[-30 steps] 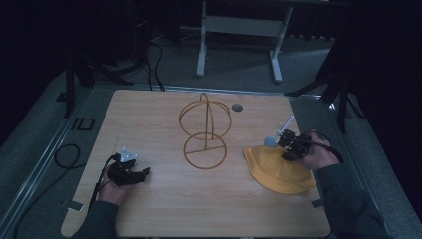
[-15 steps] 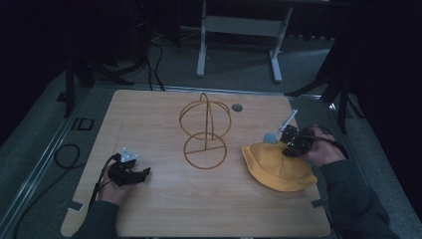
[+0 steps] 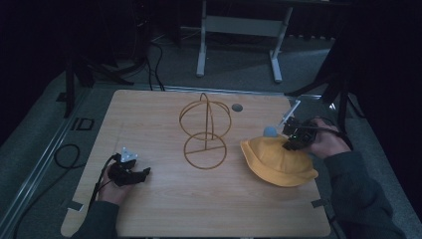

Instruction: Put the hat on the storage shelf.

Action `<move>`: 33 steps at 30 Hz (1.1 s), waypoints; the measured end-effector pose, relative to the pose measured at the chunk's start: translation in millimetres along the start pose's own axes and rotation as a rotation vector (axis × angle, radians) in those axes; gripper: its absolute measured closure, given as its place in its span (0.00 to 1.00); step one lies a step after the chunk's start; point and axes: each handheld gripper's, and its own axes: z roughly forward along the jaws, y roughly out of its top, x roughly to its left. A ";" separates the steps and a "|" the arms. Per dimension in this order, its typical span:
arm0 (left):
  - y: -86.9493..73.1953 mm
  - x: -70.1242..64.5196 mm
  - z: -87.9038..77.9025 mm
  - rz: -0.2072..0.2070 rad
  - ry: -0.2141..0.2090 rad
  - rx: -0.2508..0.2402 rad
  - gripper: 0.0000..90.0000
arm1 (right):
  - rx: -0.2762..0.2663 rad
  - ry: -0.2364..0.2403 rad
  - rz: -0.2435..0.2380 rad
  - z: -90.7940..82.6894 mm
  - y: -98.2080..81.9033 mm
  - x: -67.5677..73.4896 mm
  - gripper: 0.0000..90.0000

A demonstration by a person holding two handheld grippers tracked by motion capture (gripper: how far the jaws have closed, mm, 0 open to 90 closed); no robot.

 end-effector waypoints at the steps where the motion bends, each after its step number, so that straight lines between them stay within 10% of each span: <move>1: 0.0 0.1 0.0 0.001 0.000 0.000 0.37 | 0.000 0.001 -0.007 -1.3 1.0 -0.3 0.91; 33: 0.0 0.2 -0.1 0.002 -0.001 0.001 0.37 | -0.079 -0.005 -0.056 -50.1 17.3 -16.1 0.92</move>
